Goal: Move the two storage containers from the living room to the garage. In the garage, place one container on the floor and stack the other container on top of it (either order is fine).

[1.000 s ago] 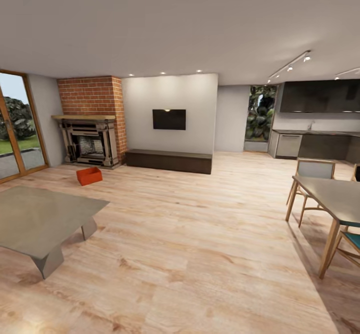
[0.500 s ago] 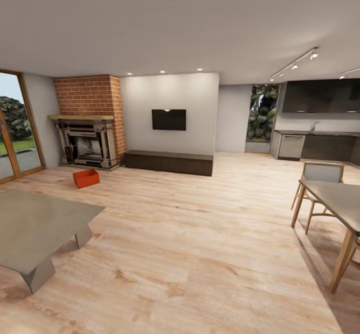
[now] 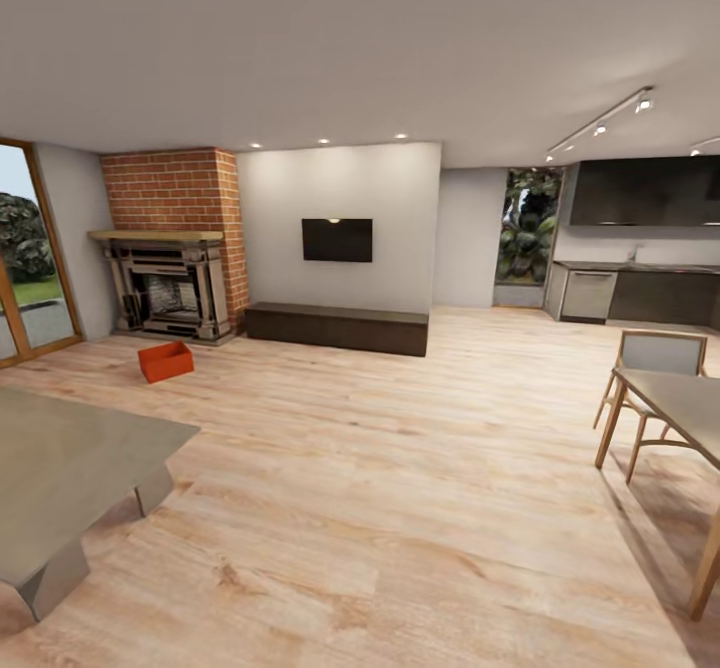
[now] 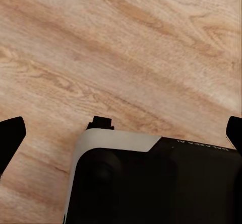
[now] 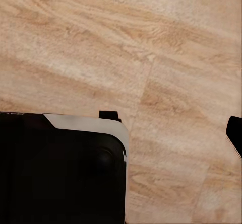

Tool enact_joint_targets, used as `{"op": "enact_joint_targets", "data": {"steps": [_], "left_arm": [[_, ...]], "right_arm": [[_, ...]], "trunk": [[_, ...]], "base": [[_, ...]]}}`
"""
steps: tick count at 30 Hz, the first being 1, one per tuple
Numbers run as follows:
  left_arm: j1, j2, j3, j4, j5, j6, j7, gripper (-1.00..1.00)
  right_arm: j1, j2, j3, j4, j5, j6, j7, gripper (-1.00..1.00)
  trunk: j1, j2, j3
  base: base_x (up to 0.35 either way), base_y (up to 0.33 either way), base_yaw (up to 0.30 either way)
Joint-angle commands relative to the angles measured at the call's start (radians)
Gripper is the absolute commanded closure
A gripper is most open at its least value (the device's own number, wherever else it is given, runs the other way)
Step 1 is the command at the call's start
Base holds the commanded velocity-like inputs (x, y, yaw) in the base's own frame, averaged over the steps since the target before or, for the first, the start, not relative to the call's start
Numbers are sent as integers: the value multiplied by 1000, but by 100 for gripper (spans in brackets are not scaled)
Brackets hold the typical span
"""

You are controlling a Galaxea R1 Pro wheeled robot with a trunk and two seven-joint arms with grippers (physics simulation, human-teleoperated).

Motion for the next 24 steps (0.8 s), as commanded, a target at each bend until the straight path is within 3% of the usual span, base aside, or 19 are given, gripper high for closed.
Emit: {"op": "enact_joint_targets", "data": {"steps": [1, 24], "left_arm": [[-1, 0, -9, 1, 9, -3, 0, -100], [-1, 0, -9, 1, 9, -3, 0, -100]], "right_arm": [[-2, 0, 8, 3, 0, -5, -5, -100], [-1, 0, 8, 3, 0, -5, -5, -100]], "trunk": [[1, -1, -2], [1, -1, -2]], "base": [[323, 0, 0], [323, 0, 0]]}}
